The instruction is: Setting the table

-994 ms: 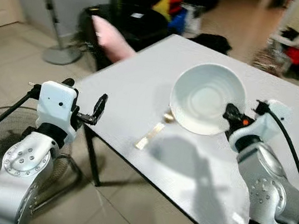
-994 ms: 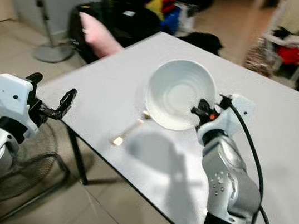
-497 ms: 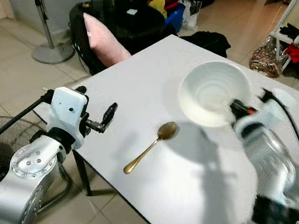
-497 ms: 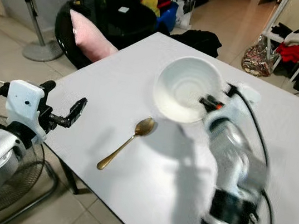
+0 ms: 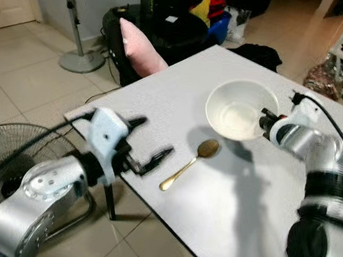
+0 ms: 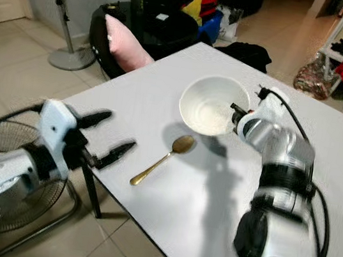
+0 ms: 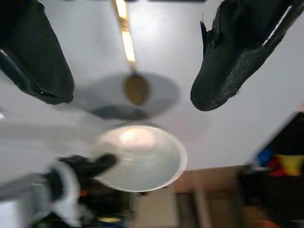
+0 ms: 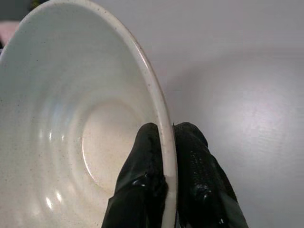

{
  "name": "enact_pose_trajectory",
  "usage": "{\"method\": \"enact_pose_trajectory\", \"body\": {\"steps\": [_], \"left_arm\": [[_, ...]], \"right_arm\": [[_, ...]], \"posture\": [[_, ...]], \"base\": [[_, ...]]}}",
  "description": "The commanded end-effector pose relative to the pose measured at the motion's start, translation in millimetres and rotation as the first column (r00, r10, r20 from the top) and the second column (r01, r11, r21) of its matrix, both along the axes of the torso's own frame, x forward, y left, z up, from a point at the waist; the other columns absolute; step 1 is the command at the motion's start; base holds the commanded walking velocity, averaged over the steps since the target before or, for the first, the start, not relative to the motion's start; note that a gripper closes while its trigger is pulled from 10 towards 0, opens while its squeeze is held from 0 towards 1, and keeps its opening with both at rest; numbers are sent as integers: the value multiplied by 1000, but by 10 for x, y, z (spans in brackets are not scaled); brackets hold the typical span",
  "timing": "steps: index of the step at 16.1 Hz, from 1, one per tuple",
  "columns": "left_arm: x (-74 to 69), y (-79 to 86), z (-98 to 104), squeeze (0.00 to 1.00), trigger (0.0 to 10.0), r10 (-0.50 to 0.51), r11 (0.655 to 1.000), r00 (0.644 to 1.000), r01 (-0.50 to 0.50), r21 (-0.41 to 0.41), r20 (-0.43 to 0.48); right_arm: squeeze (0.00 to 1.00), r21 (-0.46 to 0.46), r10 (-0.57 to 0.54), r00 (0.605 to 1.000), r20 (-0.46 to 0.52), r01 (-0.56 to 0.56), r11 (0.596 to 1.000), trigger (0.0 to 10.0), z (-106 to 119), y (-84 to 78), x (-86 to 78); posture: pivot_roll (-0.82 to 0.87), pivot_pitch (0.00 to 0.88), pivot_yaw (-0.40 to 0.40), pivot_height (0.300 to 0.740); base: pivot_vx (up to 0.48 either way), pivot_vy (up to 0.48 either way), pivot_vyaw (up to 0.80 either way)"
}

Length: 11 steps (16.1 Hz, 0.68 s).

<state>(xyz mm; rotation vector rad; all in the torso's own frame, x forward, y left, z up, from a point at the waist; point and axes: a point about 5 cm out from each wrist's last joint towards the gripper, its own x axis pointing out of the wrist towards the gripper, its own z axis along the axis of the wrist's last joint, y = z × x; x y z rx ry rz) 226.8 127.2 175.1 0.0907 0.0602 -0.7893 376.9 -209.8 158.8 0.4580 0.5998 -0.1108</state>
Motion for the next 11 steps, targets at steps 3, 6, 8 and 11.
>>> {"method": "enact_pose_trajectory", "body": {"steps": [3, 6, 8, 11], "left_arm": [[-46, -25, 37, 0, 10000, -80, 997, 997, 80, -1, -23], [-147, -116, -6, 0, 10000, -203, 979, 975, 202, -18, -94], [-168, -125, -17, 0, 10000, -226, 974, 968, 226, -14, -109], [-170, -137, -19, 0, 10000, -237, 971, 965, 238, -8, -116]], "right_arm": [[0, 10, -53, 999, 0, 53, 999, 10000, 80, -151, 62], [0, 38, -68, 996, -58, 70, 997, 10000, 28, -240, 49], [0, 46, -68, 996, -65, 71, 996, 10000, 23, -241, 53], [0, 75, -45, 993, -110, 54, 996, 10000, -45, -231, 18]], "posture": [[-73, 0, 23, 740], [-78, 0, 19, 740], [-83, 0, 22, 740], [-84, 0, 24, 740]], "base": [[0, 0, 0], [0, 0, 0], [0, 0, 0], [0, 0, 0]]}}
